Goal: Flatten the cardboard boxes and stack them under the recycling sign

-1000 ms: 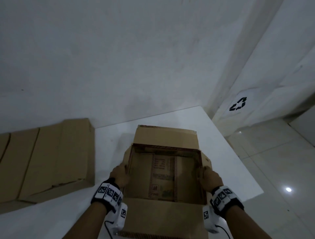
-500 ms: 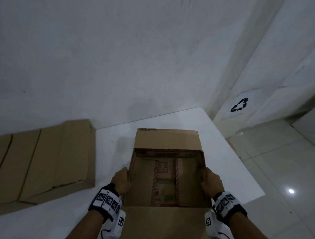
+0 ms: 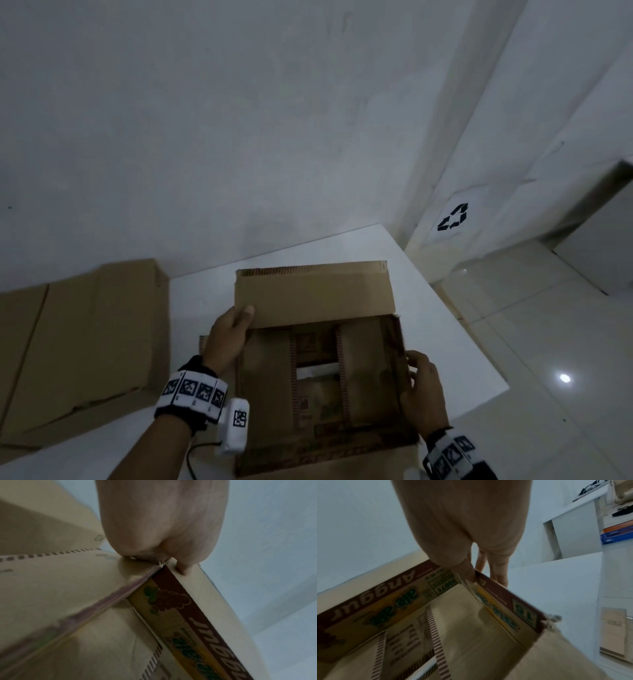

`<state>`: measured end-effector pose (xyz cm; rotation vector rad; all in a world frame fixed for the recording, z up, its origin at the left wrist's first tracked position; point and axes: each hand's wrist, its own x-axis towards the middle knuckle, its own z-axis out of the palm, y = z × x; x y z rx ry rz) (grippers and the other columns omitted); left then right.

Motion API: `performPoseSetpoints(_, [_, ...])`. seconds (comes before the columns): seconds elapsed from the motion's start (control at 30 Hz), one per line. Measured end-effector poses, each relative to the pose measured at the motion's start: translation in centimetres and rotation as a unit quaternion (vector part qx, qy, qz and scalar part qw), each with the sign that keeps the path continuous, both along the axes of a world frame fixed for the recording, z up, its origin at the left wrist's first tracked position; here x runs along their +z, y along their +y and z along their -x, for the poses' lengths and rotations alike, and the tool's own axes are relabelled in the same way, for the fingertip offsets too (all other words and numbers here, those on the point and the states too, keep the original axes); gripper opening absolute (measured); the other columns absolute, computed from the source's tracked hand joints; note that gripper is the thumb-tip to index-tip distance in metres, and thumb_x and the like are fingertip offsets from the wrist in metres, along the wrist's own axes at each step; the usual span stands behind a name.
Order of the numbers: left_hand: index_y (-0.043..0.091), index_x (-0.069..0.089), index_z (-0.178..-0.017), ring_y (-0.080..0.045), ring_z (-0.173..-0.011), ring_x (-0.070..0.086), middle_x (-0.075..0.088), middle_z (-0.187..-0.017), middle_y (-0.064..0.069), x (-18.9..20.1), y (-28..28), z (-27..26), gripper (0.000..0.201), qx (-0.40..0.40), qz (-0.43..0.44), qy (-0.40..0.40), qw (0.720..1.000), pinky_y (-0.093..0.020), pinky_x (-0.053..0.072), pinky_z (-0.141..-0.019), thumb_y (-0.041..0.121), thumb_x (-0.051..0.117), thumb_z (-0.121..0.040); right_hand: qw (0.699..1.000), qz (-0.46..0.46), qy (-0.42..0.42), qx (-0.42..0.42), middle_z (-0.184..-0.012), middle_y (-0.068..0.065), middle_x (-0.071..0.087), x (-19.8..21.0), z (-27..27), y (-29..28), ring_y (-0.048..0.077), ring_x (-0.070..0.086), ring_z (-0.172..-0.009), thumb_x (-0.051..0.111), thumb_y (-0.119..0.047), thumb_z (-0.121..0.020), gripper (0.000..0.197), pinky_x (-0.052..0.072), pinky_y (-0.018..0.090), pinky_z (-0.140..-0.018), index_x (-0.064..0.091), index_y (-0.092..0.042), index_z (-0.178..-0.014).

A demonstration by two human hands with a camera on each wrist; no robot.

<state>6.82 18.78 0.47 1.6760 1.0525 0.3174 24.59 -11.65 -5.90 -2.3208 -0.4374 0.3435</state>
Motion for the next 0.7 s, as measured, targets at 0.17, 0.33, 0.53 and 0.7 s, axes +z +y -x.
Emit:
performPoseSetpoints(0.17, [0.020,0.058,-0.125,-0.018,-0.108,0.061,0.065,-0.116,0.002,0.3,-1.8,-0.6,0.041,0.021,0.028,-0.048,0.998,-0.042,0.047,-0.101,0.047,0.043,-0.098,0.987,0.025,-0.160,0.009,-0.101,-0.001,0.052,2.5,1.2,3.4,0.017,0.050,-0.091,0.066,-0.014,-0.082,0.024,0.045,0.029,-0.079,0.055,-0.017,-0.103])
performPoseSetpoints(0.33, [0.030,0.059,-0.110,-0.013,-0.100,0.060,0.064,-0.105,0.006,2.6,-3.2,-0.9,0.021,0.031,0.043,-0.102,0.993,-0.025,0.048,-0.080,0.042,0.044,-0.099,0.986,0.031,0.064,0.148,-0.124,0.002,0.055,2.2,3.4,9.1,0.023,0.057,-0.115,0.046,-0.033,-0.098,0.038,0.046,0.029,-0.095,0.046,-0.016,-0.132])
performPoseSetpoints(0.53, [0.024,0.059,-0.119,-0.014,-0.102,0.061,0.066,-0.109,0.004,5.2,-3.8,-0.1,0.030,0.051,0.046,-0.165,0.984,-0.027,0.049,-0.081,0.042,0.046,-0.098,0.976,0.032,0.128,0.174,-0.131,0.010,0.056,2.0,5.7,13.7,0.024,0.055,-0.117,0.042,-0.027,-0.101,0.040,0.042,0.026,-0.097,0.043,-0.009,-0.137])
performPoseSetpoints(0.7, [0.022,0.061,-0.123,-0.018,-0.107,0.063,0.069,-0.112,0.001,6.4,-3.8,1.4,0.038,0.063,0.065,-0.201,0.975,-0.043,0.051,-0.097,0.045,0.049,-0.095,0.981,0.014,0.058,0.184,-0.122,0.013,0.063,1.0,6.2,15.7,0.022,0.062,-0.111,0.053,-0.011,-0.097,0.039,0.039,0.016,-0.096,0.044,-0.015,-0.135])
